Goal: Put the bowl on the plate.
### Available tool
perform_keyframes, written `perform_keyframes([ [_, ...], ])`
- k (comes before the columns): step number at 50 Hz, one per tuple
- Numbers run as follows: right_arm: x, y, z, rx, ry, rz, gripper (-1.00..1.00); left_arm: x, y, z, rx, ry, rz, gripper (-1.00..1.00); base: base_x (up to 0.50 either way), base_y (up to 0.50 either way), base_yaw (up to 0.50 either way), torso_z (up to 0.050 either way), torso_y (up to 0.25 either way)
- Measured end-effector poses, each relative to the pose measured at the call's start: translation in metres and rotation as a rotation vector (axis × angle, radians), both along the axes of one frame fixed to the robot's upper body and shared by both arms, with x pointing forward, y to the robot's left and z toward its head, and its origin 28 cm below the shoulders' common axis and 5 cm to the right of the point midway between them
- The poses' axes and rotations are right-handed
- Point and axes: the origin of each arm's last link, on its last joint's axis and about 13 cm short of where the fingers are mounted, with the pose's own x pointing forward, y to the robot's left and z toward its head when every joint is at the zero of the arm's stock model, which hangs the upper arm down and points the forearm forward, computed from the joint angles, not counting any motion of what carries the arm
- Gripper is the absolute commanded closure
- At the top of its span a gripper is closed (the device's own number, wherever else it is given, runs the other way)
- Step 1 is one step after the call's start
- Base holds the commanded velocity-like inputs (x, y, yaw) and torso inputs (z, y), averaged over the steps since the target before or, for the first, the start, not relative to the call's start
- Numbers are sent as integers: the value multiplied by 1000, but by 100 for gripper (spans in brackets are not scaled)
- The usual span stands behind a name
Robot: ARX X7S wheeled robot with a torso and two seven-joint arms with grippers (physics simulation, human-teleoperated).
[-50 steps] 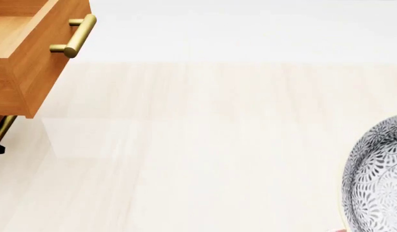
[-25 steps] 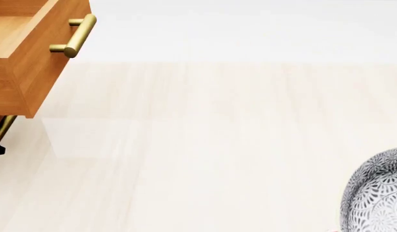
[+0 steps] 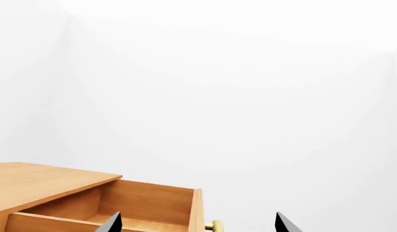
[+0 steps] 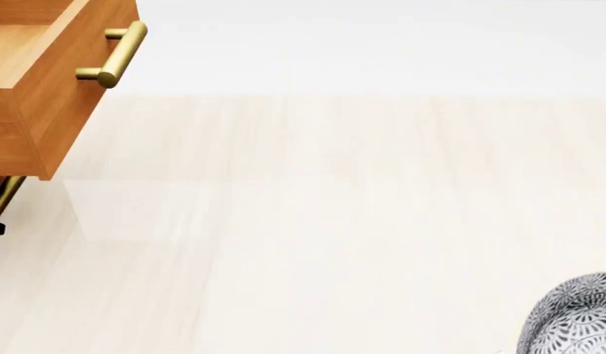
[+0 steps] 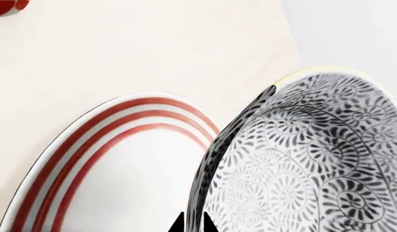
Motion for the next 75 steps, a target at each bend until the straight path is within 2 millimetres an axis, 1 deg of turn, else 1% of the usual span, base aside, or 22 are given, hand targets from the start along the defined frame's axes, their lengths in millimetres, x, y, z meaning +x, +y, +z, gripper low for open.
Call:
perform_keyframes([
  [23,0,-2,-24,37,36,-20,100,0,0,0,0,1,0,-100,0,0,0,1,0],
  [35,-2,-5,-33,48,52,-43,100,0,0,0,1,2,-1,-100,0,0,0,0,0],
  [55,-1,-4,-47,65,87,-44,100,-1,0,0,1,2,1,-100,0,0,0,0,1],
  [66,-1,-4,-51,73,96,-46,100,-1,0,0,3,0,3,-100,0,0,0,0,0],
  [67,-1,-4,-51,73,96,-46,-100,-1,0,0,3,0,3,-100,0,0,0,0,0],
  [75,-1,-5,-48,55,79,-47,-100,-1,0,1,3,-1,3,-100,0,0,0,0,0],
])
